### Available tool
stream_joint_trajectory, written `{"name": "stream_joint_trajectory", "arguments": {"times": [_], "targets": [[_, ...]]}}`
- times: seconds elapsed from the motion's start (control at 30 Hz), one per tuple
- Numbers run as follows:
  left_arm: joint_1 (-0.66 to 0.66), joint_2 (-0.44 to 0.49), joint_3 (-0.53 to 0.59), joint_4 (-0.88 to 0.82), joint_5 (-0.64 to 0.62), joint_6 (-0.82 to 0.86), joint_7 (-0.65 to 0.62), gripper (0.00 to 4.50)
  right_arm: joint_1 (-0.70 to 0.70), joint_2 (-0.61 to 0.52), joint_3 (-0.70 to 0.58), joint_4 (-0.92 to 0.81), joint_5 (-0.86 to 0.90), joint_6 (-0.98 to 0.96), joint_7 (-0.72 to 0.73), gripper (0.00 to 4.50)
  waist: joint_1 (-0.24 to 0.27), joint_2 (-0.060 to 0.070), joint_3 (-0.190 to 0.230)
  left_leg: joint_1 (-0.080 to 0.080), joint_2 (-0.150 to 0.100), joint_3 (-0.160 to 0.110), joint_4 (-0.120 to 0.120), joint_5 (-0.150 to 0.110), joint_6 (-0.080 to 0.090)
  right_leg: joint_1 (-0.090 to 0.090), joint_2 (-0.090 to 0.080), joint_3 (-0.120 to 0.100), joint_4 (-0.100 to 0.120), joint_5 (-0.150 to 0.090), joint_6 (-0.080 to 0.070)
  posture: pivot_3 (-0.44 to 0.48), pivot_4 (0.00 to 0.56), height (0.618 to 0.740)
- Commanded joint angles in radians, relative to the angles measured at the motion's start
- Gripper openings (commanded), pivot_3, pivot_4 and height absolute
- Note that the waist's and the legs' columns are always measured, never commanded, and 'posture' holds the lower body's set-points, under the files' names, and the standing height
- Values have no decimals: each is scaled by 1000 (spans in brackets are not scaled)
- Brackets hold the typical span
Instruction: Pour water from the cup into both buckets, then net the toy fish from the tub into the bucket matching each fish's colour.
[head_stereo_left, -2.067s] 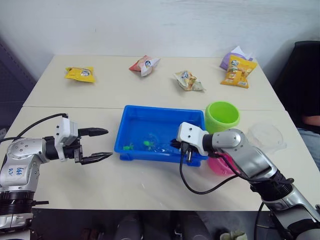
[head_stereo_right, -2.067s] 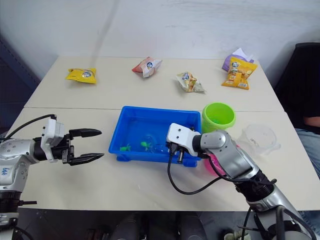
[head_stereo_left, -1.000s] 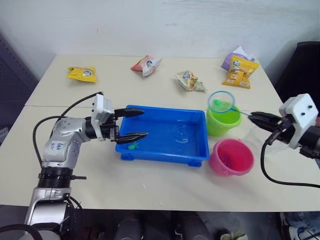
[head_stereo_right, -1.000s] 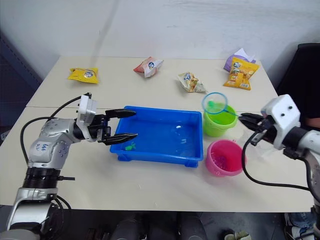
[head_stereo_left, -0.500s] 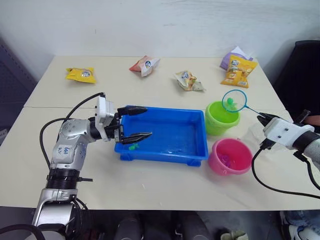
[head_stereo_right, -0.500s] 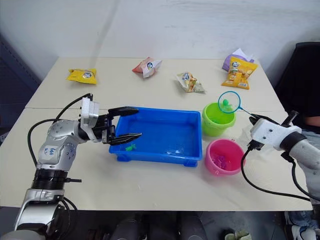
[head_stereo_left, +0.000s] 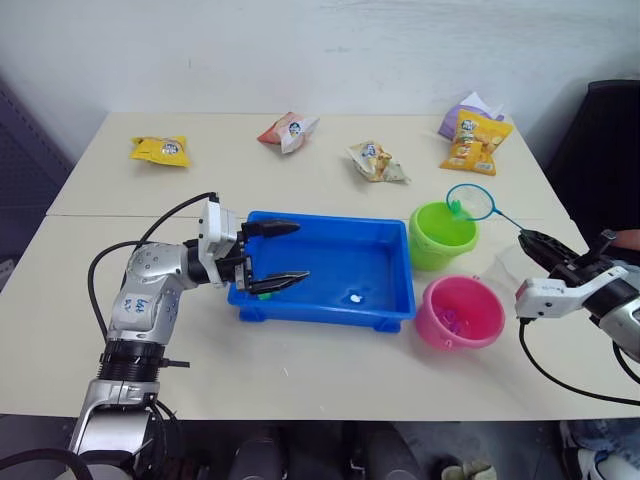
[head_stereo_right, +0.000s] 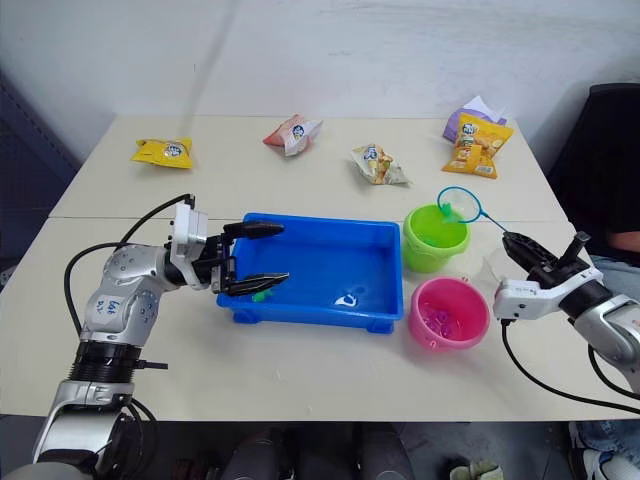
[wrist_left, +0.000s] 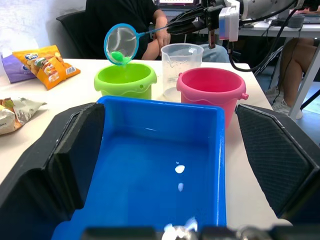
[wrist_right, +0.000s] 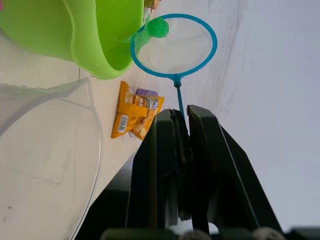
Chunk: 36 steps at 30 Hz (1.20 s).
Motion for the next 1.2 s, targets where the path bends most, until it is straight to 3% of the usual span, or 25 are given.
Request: {"name": "stream_joint_trajectory", "arguments": {"times": [0.03,0.27,0.33,0.47,0.63,0.83,1.0,1.2], "targets": [[-6,1,3,-23,-3,-1,8,4478,12,-21,-5,-47,-33,10,-44,0,0,0,0,0,0,0,0,0,0,0,0,0,0,0,0,0,150,740],[-9,11,8,-10,6,-8,13,4478,26,-1,-41,-95,74,41,-10,0,0,0,0,0,0,0,0,0,0,0,1,0,0,0,0,0,150,740],[3,33,26,4,7,-17,6,4478,6,20,-16,-113,298,52,130,0,-2,0,0,0,0,0,0,0,0,0,1,0,0,0,0,0,150,740],[49,122,92,21,-32,-9,-53,4478,-44,75,87,-307,837,338,540,0,-14,0,0,2,3,0,0,0,-1,1,4,1,0,0,0,0,150,740],[122,248,163,61,-14,-41,-107,4478,-189,111,258,-517,1066,710,792,0,-14,1,1,1,4,-3,-1,-1,0,1,3,0,1,0,0,0,150,740],[213,353,205,32,-14,-40,-153,4478,-406,251,509,-508,1009,1023,888,0,-2,0,1,-1,1,-6,-1,-5,7,0,-2,-4,-1,-1,-2,0,150,740],[251,420,216,-1,0,-41,-175,4478,-586,324,688,-363,833,1046,976,0,0,0,1,-6,-1,-8,1,-5,8,-2,-5,-6,-1,0,-2,0,150,740],[262,437,208,-22,21,-50,-149,4478,-677,389,736,-266,749,1007,1041,0,-2,1,1,-6,0,-7,1,-5,8,-3,-4,-7,-1,-1,-2,0,150,740]]}}
